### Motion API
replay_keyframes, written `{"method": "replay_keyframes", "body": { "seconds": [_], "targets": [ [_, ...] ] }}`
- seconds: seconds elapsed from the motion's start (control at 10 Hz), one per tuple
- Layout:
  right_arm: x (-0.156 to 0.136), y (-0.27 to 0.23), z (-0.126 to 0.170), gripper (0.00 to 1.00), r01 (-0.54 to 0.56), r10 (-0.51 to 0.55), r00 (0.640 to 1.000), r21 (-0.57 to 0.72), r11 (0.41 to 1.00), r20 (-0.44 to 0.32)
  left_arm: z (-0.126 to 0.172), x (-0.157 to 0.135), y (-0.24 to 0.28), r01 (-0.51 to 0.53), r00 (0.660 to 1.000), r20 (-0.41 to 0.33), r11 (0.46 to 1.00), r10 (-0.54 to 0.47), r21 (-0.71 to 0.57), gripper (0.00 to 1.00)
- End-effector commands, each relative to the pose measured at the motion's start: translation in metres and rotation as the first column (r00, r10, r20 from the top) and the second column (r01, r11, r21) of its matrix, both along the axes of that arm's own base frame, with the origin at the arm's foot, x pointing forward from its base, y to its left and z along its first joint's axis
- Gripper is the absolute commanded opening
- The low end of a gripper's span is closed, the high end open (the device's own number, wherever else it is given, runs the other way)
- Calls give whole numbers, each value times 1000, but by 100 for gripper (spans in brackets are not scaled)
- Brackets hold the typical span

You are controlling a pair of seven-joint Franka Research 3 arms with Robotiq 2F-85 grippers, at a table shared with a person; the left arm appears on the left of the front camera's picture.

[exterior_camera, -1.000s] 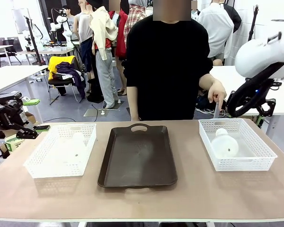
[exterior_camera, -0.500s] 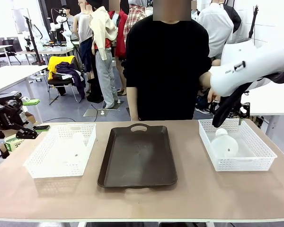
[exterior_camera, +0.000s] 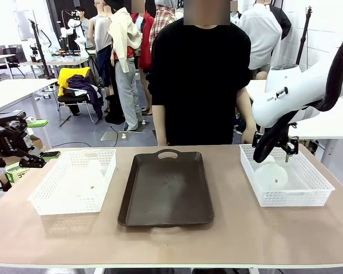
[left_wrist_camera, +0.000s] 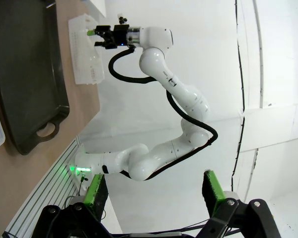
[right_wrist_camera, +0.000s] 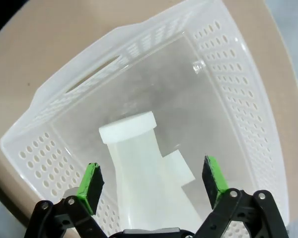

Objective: Prepare the laboratory tools.
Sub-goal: Pick up the Big flask that the person points to.

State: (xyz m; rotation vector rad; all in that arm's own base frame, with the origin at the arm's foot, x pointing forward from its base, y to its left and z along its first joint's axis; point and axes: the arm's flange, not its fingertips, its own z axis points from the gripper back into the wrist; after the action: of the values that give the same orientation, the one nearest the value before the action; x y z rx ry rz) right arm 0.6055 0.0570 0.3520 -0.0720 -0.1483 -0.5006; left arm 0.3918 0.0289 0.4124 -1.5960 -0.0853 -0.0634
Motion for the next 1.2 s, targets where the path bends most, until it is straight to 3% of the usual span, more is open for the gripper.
{"method": "replay_keyframes", "body": {
  "seconds": [0.0, 1.1],
  "targets": [
    [13, 3, -6, 100, -1, 0, 1000, 53, 999, 14, 2, -1, 2, 3, 1000, 4, 1000, -3, -10, 100],
    [40, -2, -34, 100, -56, 58, 998, 49, 997, -32, 2, -1, 2, 3, 1000, 4, 1000, -3, -10, 100]
  ]
}}
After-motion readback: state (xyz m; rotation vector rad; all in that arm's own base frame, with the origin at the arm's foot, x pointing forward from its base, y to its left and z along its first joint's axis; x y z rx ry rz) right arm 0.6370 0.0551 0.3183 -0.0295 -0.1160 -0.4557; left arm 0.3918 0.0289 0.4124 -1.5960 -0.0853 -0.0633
